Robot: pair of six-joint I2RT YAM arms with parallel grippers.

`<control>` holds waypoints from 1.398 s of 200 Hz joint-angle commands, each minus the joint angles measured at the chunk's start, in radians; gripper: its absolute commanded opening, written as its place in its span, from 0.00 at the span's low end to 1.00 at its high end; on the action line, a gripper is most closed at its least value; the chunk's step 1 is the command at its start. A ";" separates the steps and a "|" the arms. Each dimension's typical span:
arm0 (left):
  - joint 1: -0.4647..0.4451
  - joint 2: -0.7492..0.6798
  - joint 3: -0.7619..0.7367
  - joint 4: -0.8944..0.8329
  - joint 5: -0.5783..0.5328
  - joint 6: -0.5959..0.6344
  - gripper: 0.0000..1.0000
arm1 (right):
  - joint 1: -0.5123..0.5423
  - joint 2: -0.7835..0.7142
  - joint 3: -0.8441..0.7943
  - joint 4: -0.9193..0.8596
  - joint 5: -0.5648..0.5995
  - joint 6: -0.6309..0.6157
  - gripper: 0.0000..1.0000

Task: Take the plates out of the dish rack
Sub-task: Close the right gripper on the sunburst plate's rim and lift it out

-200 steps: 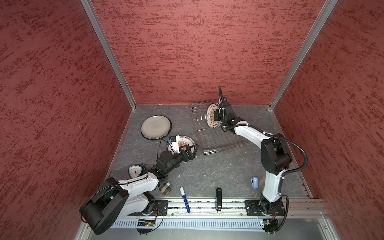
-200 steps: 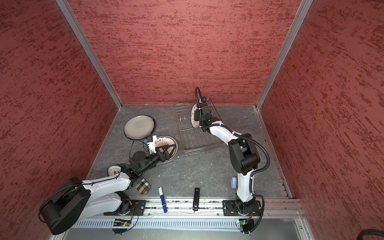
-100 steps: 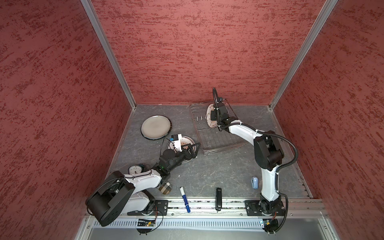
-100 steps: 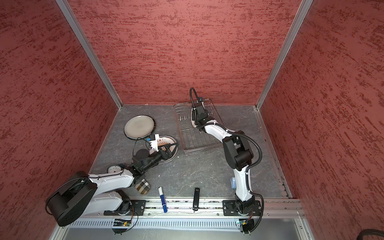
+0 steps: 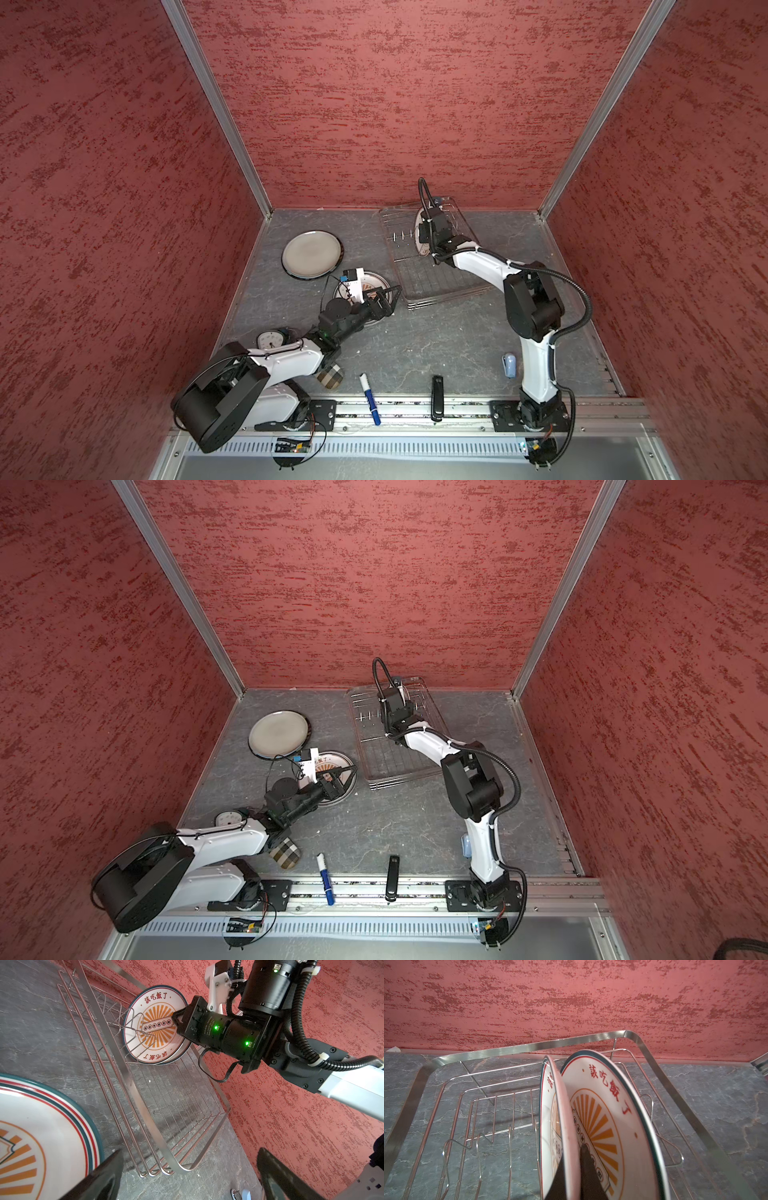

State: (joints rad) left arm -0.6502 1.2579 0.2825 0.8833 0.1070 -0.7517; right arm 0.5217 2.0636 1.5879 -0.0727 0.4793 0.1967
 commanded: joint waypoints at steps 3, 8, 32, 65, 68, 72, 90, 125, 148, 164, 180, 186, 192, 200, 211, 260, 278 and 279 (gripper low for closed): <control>-0.003 -0.019 0.002 0.010 -0.010 0.000 1.00 | 0.019 -0.068 0.010 0.042 0.061 -0.022 0.04; -0.003 -0.024 0.003 0.007 -0.012 0.002 0.99 | 0.021 -0.076 0.005 0.045 0.065 -0.024 0.04; -0.003 -0.048 -0.014 0.007 -0.025 0.000 0.99 | 0.028 -0.111 -0.021 0.057 0.087 -0.034 0.03; -0.003 -0.097 -0.039 0.012 -0.035 0.008 0.99 | 0.031 -0.186 -0.098 0.110 0.100 -0.041 0.03; -0.003 -0.102 -0.040 0.008 -0.036 0.008 0.99 | 0.031 -0.195 -0.106 0.117 0.102 -0.042 0.03; -0.003 -0.109 -0.042 0.004 -0.039 0.009 1.00 | 0.032 -0.206 -0.119 0.126 0.101 -0.044 0.03; -0.003 -0.135 -0.043 -0.021 -0.049 0.015 0.99 | 0.034 -0.258 -0.173 0.164 0.101 -0.043 0.02; -0.006 -0.165 -0.054 -0.034 -0.061 0.016 0.99 | 0.035 -0.361 -0.277 0.221 0.090 -0.041 0.02; -0.006 -0.183 -0.061 -0.035 -0.059 0.014 1.00 | 0.035 -0.435 -0.358 0.259 0.039 -0.030 0.02; -0.008 -0.194 -0.067 -0.027 -0.055 0.016 0.99 | 0.035 -0.488 -0.411 0.269 -0.026 0.000 0.02; -0.008 -0.205 -0.071 -0.033 -0.058 0.018 0.99 | 0.034 -0.538 -0.466 0.284 -0.113 0.030 0.02; -0.009 -0.207 -0.074 -0.032 -0.060 0.017 0.99 | 0.034 -0.557 -0.488 0.293 -0.148 0.038 0.02; -0.009 -0.207 -0.076 -0.032 -0.061 0.018 0.99 | 0.034 -0.575 -0.509 0.304 -0.178 0.050 0.02; -0.008 -0.207 -0.075 -0.033 -0.060 0.017 0.99 | 0.033 -0.601 -0.539 0.321 -0.216 0.064 0.02; -0.005 -0.207 -0.072 -0.036 -0.051 0.017 0.99 | 0.034 -0.642 -0.579 0.340 -0.252 0.080 0.02; 0.000 -0.178 -0.073 0.017 0.011 0.001 0.99 | 0.031 -0.788 -0.726 0.427 -0.432 0.134 0.01; 0.000 -0.161 -0.079 0.058 0.023 -0.011 0.99 | 0.025 -0.830 -0.768 0.458 -0.504 0.151 0.01; -0.001 -0.160 -0.079 0.059 0.023 -0.012 0.99 | 0.025 -0.832 -0.771 0.460 -0.508 0.152 0.01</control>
State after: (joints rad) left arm -0.6518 1.0798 0.2165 0.8749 0.0925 -0.7528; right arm 0.5510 1.2964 0.8478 0.2516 0.1162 0.3027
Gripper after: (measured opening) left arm 0.994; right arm 0.092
